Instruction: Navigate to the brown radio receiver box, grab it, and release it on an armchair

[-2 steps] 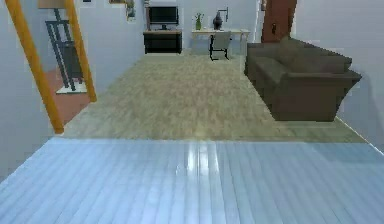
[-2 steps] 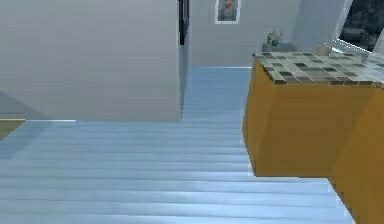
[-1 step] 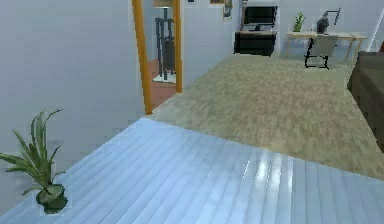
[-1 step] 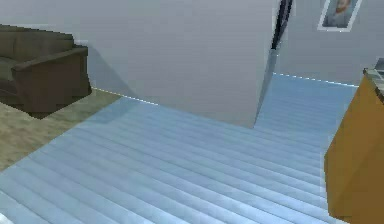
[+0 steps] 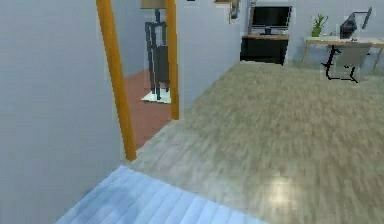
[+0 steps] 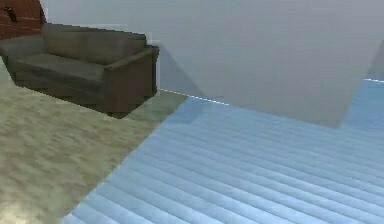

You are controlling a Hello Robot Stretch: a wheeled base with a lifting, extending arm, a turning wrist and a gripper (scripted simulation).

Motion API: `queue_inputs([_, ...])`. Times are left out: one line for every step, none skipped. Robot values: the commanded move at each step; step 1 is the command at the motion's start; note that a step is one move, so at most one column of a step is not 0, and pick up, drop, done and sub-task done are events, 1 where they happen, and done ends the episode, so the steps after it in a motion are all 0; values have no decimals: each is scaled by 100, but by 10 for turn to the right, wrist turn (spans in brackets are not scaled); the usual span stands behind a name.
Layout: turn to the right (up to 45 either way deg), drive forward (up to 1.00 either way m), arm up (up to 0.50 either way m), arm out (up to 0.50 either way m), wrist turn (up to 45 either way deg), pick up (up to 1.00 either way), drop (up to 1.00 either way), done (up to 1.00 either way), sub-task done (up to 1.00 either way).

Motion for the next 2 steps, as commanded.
queue_inputs([0,100,0,0,0,0,0,0,0])
queue_inputs([-30,0,0,0,0,0,0,0,0])
